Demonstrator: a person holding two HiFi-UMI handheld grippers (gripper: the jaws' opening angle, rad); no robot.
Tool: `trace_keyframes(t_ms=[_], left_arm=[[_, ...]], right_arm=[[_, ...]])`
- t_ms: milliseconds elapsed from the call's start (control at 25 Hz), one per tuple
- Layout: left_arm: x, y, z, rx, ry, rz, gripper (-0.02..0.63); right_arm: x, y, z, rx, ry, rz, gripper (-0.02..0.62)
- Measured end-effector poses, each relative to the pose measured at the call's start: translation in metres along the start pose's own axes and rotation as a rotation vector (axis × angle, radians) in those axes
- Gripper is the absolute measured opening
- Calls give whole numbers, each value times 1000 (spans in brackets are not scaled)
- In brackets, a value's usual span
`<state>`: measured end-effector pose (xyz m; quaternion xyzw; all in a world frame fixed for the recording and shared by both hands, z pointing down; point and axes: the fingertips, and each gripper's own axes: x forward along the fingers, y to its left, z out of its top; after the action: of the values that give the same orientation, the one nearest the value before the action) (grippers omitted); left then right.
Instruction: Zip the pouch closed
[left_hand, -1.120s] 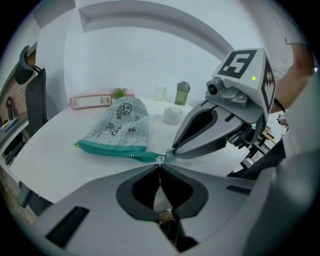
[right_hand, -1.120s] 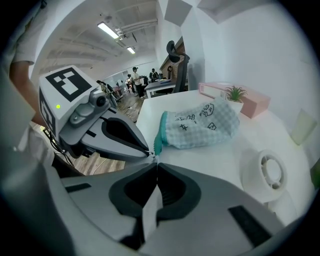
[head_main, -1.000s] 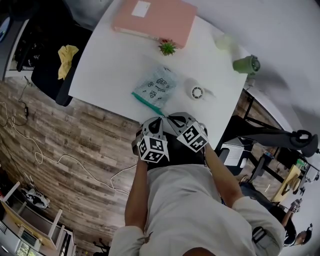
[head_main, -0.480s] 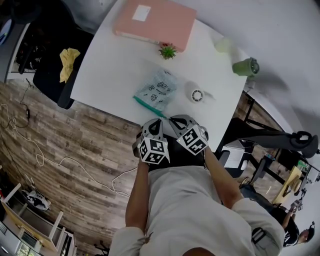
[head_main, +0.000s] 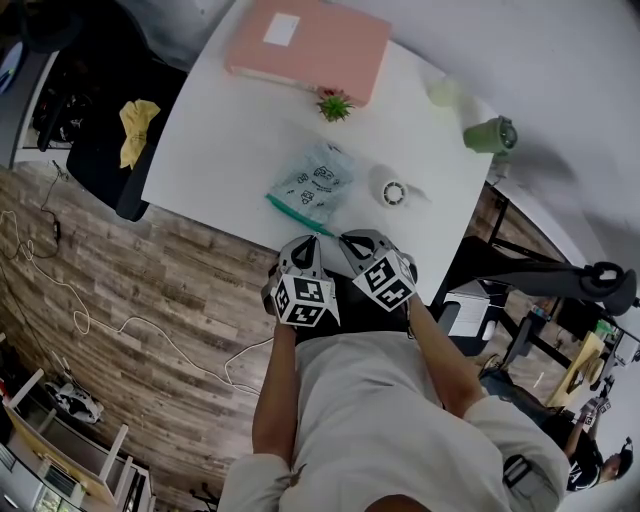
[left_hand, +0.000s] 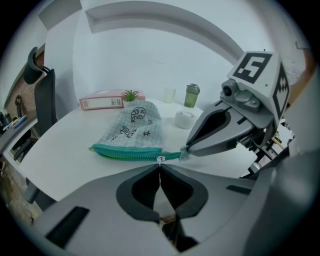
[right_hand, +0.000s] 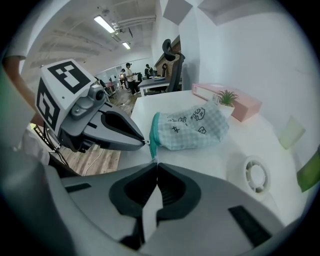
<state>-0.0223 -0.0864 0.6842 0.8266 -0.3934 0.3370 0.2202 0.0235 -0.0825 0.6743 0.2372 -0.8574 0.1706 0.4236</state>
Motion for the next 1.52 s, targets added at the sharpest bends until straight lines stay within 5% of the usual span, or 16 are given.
trace_keyframes(t_ms=[1520], left_arm=[[-5,55,6,-51,-12,41,-2]], right_arm=[[-2,-15,3,40,21,-46,3]])
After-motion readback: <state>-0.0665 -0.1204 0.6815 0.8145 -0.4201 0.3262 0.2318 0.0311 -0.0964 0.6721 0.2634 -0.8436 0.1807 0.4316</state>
